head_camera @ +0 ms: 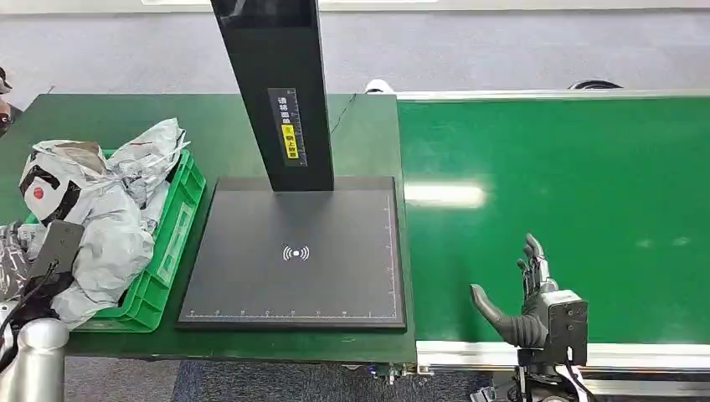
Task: Moved the parcel from conveyor to table for the left to box.
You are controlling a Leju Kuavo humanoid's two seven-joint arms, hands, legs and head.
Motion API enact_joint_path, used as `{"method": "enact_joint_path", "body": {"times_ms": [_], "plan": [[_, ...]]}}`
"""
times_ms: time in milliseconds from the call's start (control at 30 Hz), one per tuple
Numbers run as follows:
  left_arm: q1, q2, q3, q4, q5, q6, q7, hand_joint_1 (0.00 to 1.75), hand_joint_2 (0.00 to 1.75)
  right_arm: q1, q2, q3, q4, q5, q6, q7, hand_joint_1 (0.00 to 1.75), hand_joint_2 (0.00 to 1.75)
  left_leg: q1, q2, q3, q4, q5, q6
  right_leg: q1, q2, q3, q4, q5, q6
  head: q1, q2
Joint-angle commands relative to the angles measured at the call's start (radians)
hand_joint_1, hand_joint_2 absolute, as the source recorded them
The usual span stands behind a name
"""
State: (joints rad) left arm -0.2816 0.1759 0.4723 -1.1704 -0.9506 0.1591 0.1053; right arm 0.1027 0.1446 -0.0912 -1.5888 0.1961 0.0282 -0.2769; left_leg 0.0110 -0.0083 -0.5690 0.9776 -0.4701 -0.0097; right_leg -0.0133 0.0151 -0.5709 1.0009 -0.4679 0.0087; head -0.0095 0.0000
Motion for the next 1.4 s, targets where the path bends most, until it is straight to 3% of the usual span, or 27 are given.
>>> {"method": "enact_joint_path", "body": {"times_ms": [33, 233, 267, 433, 833, 967, 1100, 1333, 1400], "plan": [[-0.054, -0.013, 0.036, 0.195, -0.003, 0.115, -0.055, 0.00, 1.75, -0.024, -0.024, 0.041, 0.067, 0.008, 0.008, 0.005, 0.00, 1.75, 0.000, 0.001, 0.003, -0.002, 0.001, 0.000, 0.000, -0.001, 0.003, -0.002, 0.000, 0.000, 0.000, 0.000], [0.010, -0.063, 0.067, -0.026, 0.253, 0.355, -0.328, 0.00, 1.75, -0.018, -0.037, 0.054, 0.061, 0.007, 0.009, 0.004, 0.00, 1.75, 0.001, 0.001, 0.002, -0.001, 0.000, 0.001, 0.001, -0.001, 0.002, -0.002, 0.001, -0.001, 0.000, 0.000], [0.054, -0.133, 0.083, -0.191, 0.557, 0.455, -0.709, 0.00, 1.75, -0.031, -0.045, 0.067, 0.084, -0.002, 0.010, -0.015, 0.00, 1.75, 0.001, 0.002, 0.002, -0.001, 0.000, 0.001, 0.002, -0.001, 0.003, -0.003, 0.001, -0.001, 0.000, 0.000], [0.108, -0.175, 0.012, -0.349, 0.615, 0.532, -0.755, 0.00, 1.75, -0.048, -0.059, 0.083, 0.124, -0.011, -0.002, -0.039, 0.00, 1.75, 0.000, 0.001, 0.000, 0.000, 0.000, 0.001, 0.000, -0.001, 0.001, -0.001, 0.000, 0.000, 0.000, 0.000], [0.041, -0.173, -0.058, -0.290, 0.650, 0.526, -0.803, 0.00, 1.75, -0.051, -0.062, 0.090, 0.123, -0.011, -0.002, -0.040, 0.00, 1.75, 0.001, -0.003, 0.000, 0.000, 0.000, 0.001, 0.001, -0.004, 0.001, -0.002, 0.000, 0.000, 0.000, 0.000], [0.122, -0.171, -0.162, -0.518, 0.841, 0.395, -0.803, 0.00, 1.75, -0.058, -0.065, 0.086, 0.127, -0.018, -0.006, -0.060, 0.00, 1.75, 0.002, -0.001, -0.001, 0.001, -0.001, 0.001, 0.001, -0.001, 0.000, -0.001, 0.000, 0.000, 0.000, 0.000], [0.171, -0.227, -0.275, -0.750, 0.928, 0.250, -0.803, 0.00, 1.75, -0.078, -0.067, 0.083, 0.140, -0.025, 0.006, -0.074, 0.00, 1.75, 0.001, -0.002, -0.002, 0.001, -0.001, 0.001, 0.001, -0.002, -0.001, -0.001, 0.000, 0.000, 0.000, 0.000], [0.180, -0.245, -0.292, -0.762, 0.908, 0.259, -0.803, 0.00, 1.75, -0.081, -0.065, 0.084, 0.144, -0.025, 0.006, -0.074, 0.00, 1.75, 0.000, 0.000, 0.000, 0.000, -0.001, 0.001, 0.000, -0.001, 0.000, -0.002, 0.000, 0.000, 0.000, 0.000], [0.169, -0.258, -0.324, -0.817, 0.946, 0.153, -0.803, 0.00, 1.75, -0.087, -0.065, 0.087, 0.153, -0.022, 0.009, -0.077, 0.00, 1.75, 0.000, -0.001, -0.001, 0.000, -0.001, 0.000, 0.000, -0.001, -0.001, -0.001, 0.000, 0.000, 0.000, 0.000]]}}
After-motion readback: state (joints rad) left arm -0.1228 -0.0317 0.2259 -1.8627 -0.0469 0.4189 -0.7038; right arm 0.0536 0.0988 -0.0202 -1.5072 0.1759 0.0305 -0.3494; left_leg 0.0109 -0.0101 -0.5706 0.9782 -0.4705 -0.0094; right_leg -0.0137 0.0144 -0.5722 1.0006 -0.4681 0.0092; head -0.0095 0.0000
